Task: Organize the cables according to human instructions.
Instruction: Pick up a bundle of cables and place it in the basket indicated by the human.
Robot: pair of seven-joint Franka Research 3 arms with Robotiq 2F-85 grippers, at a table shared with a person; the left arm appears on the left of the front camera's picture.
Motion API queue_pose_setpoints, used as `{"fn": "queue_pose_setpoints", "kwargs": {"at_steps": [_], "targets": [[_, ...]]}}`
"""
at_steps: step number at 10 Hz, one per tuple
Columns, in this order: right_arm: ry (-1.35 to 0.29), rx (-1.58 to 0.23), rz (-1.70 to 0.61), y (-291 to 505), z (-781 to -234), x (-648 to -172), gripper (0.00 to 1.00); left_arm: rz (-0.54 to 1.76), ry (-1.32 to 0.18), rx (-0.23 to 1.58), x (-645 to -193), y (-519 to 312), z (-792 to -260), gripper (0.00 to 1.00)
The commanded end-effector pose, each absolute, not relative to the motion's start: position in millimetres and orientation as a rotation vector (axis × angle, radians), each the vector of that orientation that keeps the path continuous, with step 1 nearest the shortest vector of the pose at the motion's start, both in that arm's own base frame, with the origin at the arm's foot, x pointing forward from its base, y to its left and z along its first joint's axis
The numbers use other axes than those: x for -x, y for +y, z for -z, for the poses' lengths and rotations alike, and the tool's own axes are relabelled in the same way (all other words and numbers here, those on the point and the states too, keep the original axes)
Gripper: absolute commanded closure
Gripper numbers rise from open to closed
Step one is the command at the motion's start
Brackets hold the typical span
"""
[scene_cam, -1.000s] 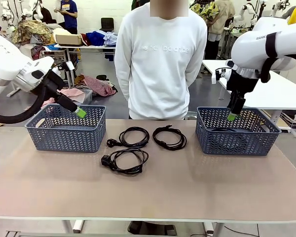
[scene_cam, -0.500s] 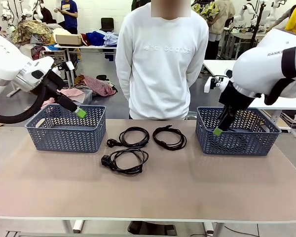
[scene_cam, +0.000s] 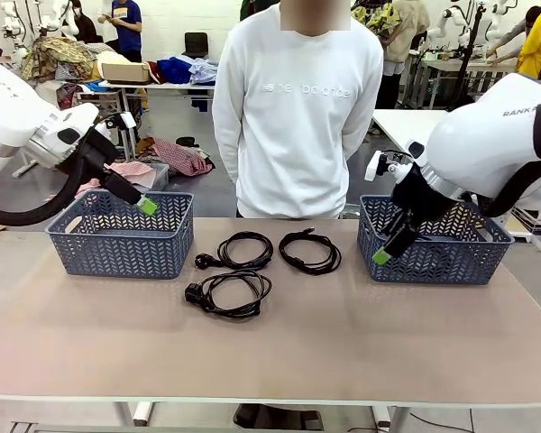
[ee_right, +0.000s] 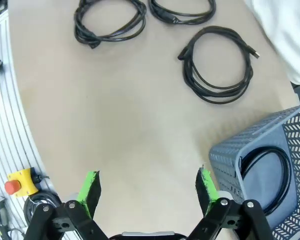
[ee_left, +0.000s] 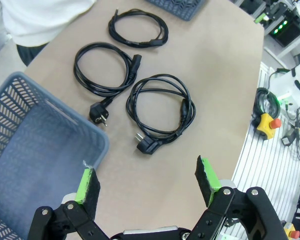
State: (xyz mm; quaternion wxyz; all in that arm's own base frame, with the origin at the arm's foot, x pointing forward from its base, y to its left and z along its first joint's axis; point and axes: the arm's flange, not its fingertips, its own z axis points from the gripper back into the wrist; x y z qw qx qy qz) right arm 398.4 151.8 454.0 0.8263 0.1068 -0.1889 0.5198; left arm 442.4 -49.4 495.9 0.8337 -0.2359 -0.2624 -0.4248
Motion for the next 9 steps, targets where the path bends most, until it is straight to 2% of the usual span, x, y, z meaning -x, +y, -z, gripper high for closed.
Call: {"fn": "queue_pose_setpoints", "kwargs": {"at_steps": [1, 9], "targets": [[-0.422, -0.251, -1.136, 148.9, -451.4, -396.4, 0.00, 0.909, -0.572, 0.525, -441.6, -49.7, -495.8, 0.00], [-0.401, -0.227, -1.104, 151.8, -454.0, -398.4, 0.00, 0.909, -0.572, 0.525, -441.6, -49.7, -495.8, 0.00]]}}
